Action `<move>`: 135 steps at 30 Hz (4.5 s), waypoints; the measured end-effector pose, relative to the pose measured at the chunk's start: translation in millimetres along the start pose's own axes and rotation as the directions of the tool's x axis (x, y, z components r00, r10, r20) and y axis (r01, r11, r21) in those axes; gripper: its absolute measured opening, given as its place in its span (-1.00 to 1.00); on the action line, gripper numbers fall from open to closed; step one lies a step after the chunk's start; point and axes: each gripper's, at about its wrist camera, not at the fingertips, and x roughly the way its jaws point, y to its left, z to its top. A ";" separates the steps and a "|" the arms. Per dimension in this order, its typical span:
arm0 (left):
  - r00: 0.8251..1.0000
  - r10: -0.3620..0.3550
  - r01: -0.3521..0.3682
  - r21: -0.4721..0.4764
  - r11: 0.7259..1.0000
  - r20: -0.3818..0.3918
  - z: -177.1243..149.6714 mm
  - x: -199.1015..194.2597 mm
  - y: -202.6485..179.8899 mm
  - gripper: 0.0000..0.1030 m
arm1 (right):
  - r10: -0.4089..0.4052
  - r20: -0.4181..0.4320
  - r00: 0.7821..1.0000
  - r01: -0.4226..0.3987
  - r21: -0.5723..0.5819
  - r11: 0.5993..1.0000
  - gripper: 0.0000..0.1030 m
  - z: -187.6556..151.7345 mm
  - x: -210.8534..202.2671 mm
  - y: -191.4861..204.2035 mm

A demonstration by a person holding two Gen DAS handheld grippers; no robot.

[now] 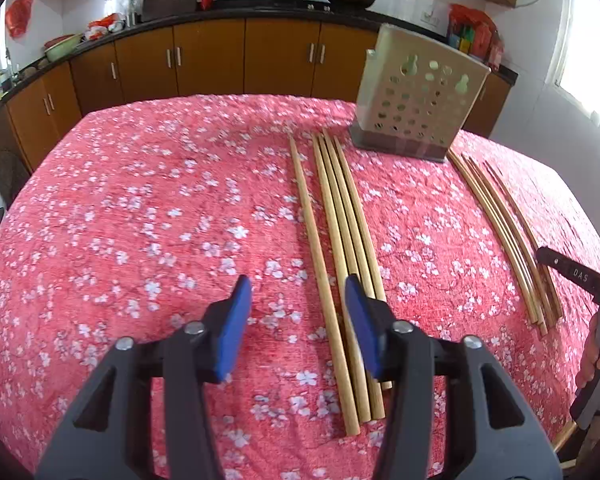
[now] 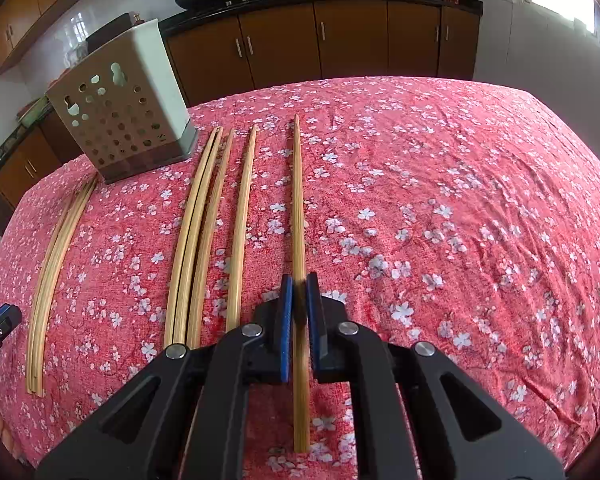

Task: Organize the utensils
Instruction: 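Lower the right tool onto a bamboo chopstick and close it while the left tool grasps another chopstick, then lift the held chopsticks upright with both tools and carry them toward the perforated holder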

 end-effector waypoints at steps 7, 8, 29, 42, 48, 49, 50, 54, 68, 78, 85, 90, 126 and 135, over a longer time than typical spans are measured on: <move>0.999 0.022 -0.020 0.032 0.999 -0.048 -1.3 15.6 -1.0 -0.49 | -0.018 0.009 1.000 0.019 -0.027 0.999 -0.84 -0.4 1.7 3.7; 0.998 0.041 -0.039 0.047 0.998 -0.047 -0.9 16.9 -2.1 -0.59 | -0.019 0.010 1.000 0.020 -0.029 0.999 -0.84 -1.7 -0.7 2.6; 0.997 0.075 -0.075 -0.059 0.995 -0.014 36.4 43.3 61.0 -0.76 | -0.044 0.037 0.998 0.043 0.015 0.999 -0.84 31.8 27.3 -21.2; 0.995 0.094 -0.094 -0.018 0.995 -0.018 23.6 32.5 56.7 -0.76 | -0.043 0.045 0.998 0.043 -0.003 0.999 -0.83 10.2 12.3 -23.8; 0.995 0.097 -0.098 -0.026 0.995 -0.022 24.5 30.6 58.8 -0.85 | -0.036 0.049 0.998 0.036 0.008 0.999 -0.84 6.4 7.2 -25.0; 0.995 0.096 -0.097 -0.031 0.995 -0.018 25.3 27.7 59.7 -0.85 | -0.029 0.063 0.998 0.028 0.017 0.999 -0.84 6.5 1.8 -26.3; 0.996 0.092 -0.093 -0.036 0.995 -0.007 26.4 23.4 61.0 -0.85 | -0.027 0.080 0.996 0.025 0.022 0.999 -0.84 7.4 -4.8 -26.8; 0.994 0.087 -0.084 -0.036 0.996 0.072 38.2 -2.2 61.3 -0.85 | -0.021 0.164 0.986 0.017 0.027 0.999 -0.84 15.4 -34.0 -29.8; 0.930 0.103 -0.077 -0.085 0.993 0.354 100.9 -88.4 58.1 -0.87 | -0.006 0.384 0.923 -0.010 0.039 0.999 -0.84 51.0 -99.0 -34.2; 0.919 0.085 -0.070 -0.053 0.996 0.385 129.8 -103.0 52.9 -0.96 | 0.034 0.452 0.892 -0.039 0.001 0.999 -0.84 81.2 -118.3 -20.0; 0.971 -0.026 0.032 -0.022 0.999 0.237 81.9 -64.9 47.4 -0.66 | 0.040 0.439 0.898 -0.050 0.010 0.999 -0.84 68.9 -113.6 -18.9; 0.992 -0.075 0.075 0.010 0.997 0.105 48.7 -25.5 22.4 -0.66 | 0.041 0.441 0.897 -0.052 0.013 0.999 -0.84 65.6 -117.3 -17.4; 0.998 0.051 -0.051 0.006 0.999 -0.022 15.9 26.9 42.1 -0.85 | 0.020 0.452 0.892 -0.024 0.003 1.000 -0.84 46.5 -122.2 -8.3; 0.993 0.030 -0.028 -0.018 0.999 0.117 36.4 -23.5 49.8 -0.85 | 0.018 0.448 0.894 -0.026 0.011 1.000 -0.84 45.5 -123.4 -11.4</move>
